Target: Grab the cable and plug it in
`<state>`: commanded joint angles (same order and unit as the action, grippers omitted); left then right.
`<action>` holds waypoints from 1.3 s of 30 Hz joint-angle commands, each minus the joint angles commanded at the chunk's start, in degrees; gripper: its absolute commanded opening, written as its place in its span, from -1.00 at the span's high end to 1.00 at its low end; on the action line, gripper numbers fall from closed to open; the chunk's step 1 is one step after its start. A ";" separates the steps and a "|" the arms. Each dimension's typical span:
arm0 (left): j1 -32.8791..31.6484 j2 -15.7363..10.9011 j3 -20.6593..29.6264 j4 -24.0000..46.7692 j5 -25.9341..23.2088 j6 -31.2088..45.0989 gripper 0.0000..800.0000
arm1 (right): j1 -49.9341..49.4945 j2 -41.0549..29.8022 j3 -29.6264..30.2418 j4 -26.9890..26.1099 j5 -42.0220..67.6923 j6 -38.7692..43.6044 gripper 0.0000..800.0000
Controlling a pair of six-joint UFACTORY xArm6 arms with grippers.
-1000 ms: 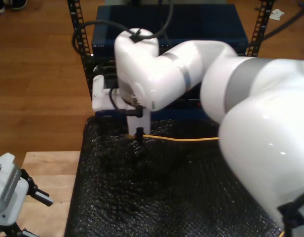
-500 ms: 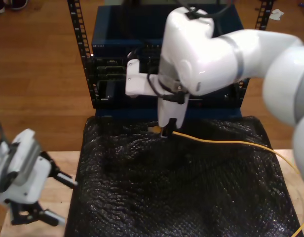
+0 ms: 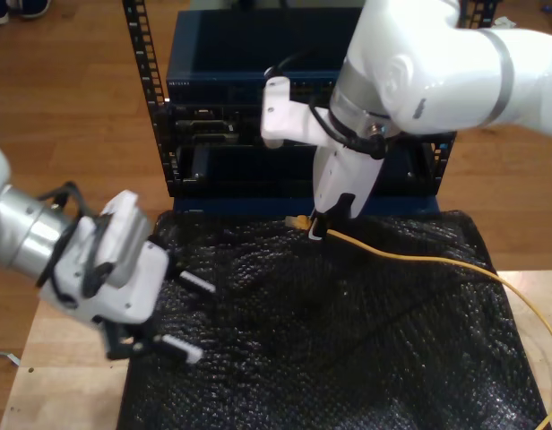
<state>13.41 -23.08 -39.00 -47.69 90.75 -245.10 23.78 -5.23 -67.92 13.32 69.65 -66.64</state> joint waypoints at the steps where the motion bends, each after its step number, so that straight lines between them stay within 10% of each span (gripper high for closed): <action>1: -0.53 0.53 -0.79 -0.18 -0.70 -0.35 -1.00 | -0.09 -0.26 0.00 0.00 0.26 0.00 0.96; 15: -2.20 11.43 -10.64 -10.73 -2.99 -3.08 -1.00 | -5.27 -6.86 -0.18 7.21 5.80 -2.99 0.96; 39: -10.55 11.52 -13.54 -16.09 -6.86 -3.16 -1.00 | -5.27 -8.62 -0.44 9.14 7.21 -3.08 0.95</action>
<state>2.86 -11.56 -52.54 -63.78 83.89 -248.26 18.51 -13.85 -68.36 22.46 76.86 -69.71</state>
